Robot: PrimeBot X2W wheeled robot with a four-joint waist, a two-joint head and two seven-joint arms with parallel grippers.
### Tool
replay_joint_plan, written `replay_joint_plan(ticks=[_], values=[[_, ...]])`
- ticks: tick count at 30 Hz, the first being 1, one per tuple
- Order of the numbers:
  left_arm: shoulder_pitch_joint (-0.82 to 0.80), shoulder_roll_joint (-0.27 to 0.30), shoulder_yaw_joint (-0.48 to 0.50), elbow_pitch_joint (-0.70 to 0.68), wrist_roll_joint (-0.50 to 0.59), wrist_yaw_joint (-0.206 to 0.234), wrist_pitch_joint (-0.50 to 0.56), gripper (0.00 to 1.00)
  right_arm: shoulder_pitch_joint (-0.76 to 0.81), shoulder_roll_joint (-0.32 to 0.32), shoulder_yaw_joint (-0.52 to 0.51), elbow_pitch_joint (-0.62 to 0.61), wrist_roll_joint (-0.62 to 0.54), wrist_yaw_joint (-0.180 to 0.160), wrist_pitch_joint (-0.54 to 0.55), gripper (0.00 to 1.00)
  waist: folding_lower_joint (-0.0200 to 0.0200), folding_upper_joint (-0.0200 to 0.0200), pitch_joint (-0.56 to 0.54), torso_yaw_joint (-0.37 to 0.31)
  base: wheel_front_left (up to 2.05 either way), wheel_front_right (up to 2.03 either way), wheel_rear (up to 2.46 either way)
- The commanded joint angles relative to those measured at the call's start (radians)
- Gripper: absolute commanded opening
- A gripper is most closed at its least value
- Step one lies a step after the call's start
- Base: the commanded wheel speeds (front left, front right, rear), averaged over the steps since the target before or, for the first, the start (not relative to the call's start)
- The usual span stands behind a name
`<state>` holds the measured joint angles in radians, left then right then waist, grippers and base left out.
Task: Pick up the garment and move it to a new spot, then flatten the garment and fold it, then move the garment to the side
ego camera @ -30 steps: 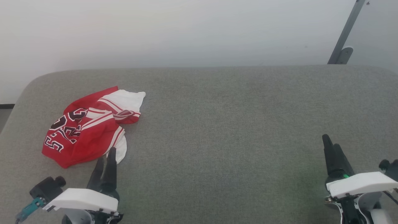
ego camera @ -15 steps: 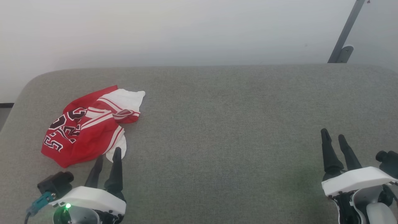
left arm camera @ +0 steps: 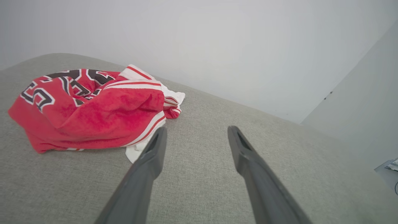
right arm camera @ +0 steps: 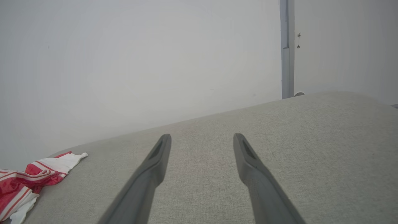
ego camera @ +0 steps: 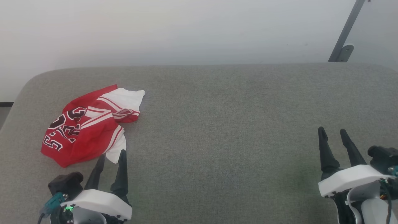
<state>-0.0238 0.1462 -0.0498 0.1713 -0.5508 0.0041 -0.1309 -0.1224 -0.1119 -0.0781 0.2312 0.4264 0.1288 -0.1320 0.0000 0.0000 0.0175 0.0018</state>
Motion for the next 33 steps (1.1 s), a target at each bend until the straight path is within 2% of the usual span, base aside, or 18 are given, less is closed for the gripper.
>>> replay_joint_plan(ticks=[1, 22, 33], values=[[-0.003, 0.009, -0.003, -0.013, 0.033, 0.004, -0.013, 1.00, -0.020, -0.007, 0.002, -0.007, -0.044, 0.003, -0.012, 1.00, 0.0000, 0.0000, 0.000, 0.000, 0.00, 0.00, 0.00], [0.013, 0.002, 0.018, 0.013, 0.204, -0.002, -0.062, 1.00, 0.000, -0.009, 0.025, -0.007, -0.232, 0.003, -0.061, 1.00, 0.0000, 0.0000, -0.001, -0.001, 0.00, 0.00, 0.00], [0.018, -0.023, 0.065, 0.031, 0.279, -0.039, -0.086, 1.00, 0.017, -0.002, 0.028, -0.003, -0.296, 0.003, -0.086, 1.00, 0.0000, 0.0000, -0.003, 0.000, 0.00, 0.00, 0.00]])
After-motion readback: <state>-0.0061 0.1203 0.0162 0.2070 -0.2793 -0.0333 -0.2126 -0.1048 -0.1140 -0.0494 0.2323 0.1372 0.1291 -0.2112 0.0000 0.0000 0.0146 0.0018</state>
